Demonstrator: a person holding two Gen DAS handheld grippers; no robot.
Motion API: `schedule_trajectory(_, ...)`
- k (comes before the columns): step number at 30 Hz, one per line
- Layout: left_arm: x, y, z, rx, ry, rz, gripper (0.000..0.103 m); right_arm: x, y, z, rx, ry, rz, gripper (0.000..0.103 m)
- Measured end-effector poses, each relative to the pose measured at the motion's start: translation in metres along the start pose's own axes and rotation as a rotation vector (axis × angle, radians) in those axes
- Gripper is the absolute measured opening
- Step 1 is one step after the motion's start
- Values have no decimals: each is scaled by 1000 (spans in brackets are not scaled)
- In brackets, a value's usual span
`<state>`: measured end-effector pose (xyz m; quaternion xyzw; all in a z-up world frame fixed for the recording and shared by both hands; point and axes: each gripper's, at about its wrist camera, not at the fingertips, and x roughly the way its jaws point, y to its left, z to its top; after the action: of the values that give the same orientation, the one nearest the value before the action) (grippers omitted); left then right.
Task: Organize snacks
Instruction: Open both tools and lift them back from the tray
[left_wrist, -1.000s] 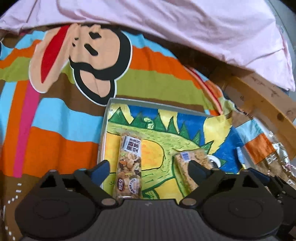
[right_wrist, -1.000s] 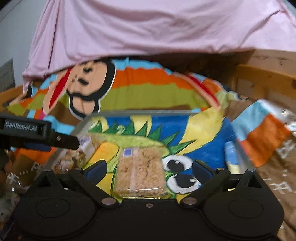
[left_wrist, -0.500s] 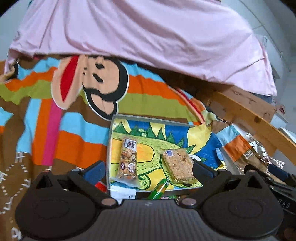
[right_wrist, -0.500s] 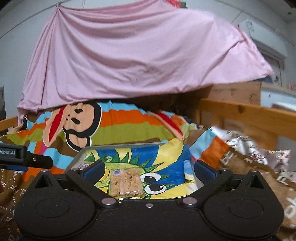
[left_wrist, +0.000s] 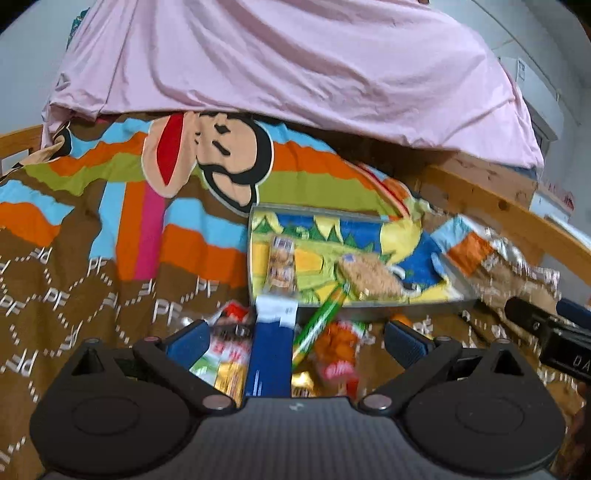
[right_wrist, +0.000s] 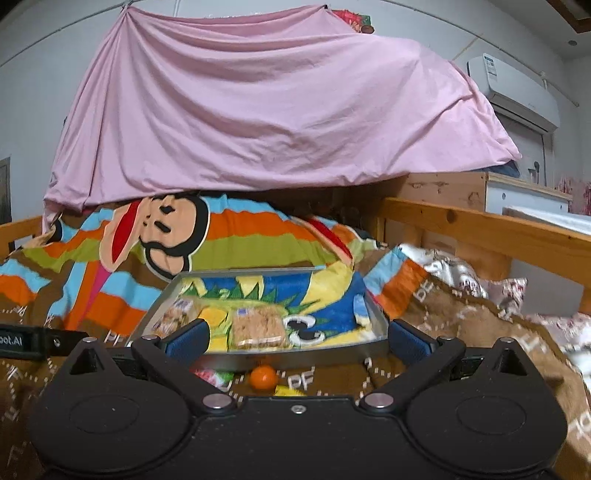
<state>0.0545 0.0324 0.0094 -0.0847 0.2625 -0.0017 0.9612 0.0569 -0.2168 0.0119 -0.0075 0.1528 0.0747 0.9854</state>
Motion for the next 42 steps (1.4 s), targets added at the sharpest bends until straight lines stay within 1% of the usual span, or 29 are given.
schedule_trajectory(4, -7, 4, -16, -2, 19, 2, 103, -8, 10, -14, -22, 35, 7, 102)
schedule_trajectory(8, -4, 8, -28, -4, 64, 4, 102, -8, 18, -26, -37, 78, 22, 102)
schedule_trajectory(16, 4, 19, -36, -39, 123, 58, 102, 0, 33, -41, -61, 148, 64, 102)
schedule_trajectory(23, 6, 24, -39, -48, 143, 74, 102, 3, 37, -47, -70, 171, 77, 102)
schedule_trajectory(37, 6, 28, -40, -47, 154, 77, 102, 8, 44, -52, -89, 190, 98, 102)
schedule_trajectory(42, 6, 31, -41, -49, 156, 86, 102, 9, 49, -55, -103, 197, 118, 102)
